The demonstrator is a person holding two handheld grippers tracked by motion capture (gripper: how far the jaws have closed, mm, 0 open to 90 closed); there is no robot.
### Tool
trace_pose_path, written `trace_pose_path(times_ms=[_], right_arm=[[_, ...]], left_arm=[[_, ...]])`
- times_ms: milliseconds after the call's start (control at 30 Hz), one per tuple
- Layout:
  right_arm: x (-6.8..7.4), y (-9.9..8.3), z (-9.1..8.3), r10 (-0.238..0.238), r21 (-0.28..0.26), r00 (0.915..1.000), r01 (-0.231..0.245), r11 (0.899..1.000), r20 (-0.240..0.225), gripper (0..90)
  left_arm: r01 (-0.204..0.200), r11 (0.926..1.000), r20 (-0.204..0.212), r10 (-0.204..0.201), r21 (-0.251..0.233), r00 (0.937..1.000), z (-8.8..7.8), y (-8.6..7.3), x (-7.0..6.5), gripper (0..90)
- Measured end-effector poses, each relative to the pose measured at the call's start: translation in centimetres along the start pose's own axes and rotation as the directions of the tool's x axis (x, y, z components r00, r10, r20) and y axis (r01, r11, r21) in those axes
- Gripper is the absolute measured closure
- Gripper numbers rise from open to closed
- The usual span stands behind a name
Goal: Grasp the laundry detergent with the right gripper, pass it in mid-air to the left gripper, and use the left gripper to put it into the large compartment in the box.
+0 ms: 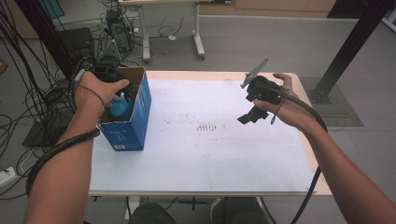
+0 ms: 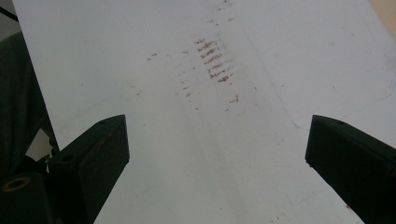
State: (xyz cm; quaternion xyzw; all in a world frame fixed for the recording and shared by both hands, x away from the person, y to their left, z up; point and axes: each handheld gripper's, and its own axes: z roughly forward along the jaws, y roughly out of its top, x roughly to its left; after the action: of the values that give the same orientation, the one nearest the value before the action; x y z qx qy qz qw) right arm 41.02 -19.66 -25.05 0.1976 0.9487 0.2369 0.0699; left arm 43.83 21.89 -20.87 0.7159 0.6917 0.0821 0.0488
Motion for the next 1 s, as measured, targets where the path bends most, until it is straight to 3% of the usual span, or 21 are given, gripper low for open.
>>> trace_pose_path(times_ms=[67, 400, 500, 533, 800, 1000], right_arm=[[-0.1, 0.1, -0.2, 0.001, 0.005, 1.0000, -0.001, 1.000, 0.002, 6.2], [-0.7, 0.2, -0.5, -0.004, 0.021, 1.0000, 0.004, 1.000, 0.006, 6.2], [-1.1, 0.0, -0.3, -0.005, 0.033, 1.0000, 0.005, 0.999, 0.006, 6.2], [-1.2, -0.1, -0.2, -0.002, 0.035, 1.0000, 0.002, 0.999, 0.005, 6.2], [-1.5, -0.4, -0.5, -0.003, 0.048, 1.0000, 0.002, 0.999, 0.009, 6.2], [-1.4, -0.7, -0.3, 0.000, 0.056, 1.0000, 0.000, 0.998, 0.000, 6.4]], left_arm=[[-0.017, 0.9997, 0.002, 0.017, -0.014, 0.9998, -0.9, 0.3, -0.8, 24.4], [-0.071, 0.9954, 0.018, 0.072, -0.064, 0.9972, -2.2, 2.0, -4.5, 19.6], [-0.118, 0.9905, 0.033, 0.120, -0.071, 0.9922, -2.1, 2.8, -6.5, 18.2], [-0.118, 0.9905, 0.033, 0.120, -0.071, 0.9922, -2.1, 2.8, -6.5, 17.4], [-0.170, 0.9803, 0.071, 0.177, -0.101, 0.9816, -1.5, 4.0, -10.2, 12.4], [-0.195, 0.9753, 0.082, 0.204, -0.104, 0.9756, -1.1, 4.5, -11.9, 11.2]])
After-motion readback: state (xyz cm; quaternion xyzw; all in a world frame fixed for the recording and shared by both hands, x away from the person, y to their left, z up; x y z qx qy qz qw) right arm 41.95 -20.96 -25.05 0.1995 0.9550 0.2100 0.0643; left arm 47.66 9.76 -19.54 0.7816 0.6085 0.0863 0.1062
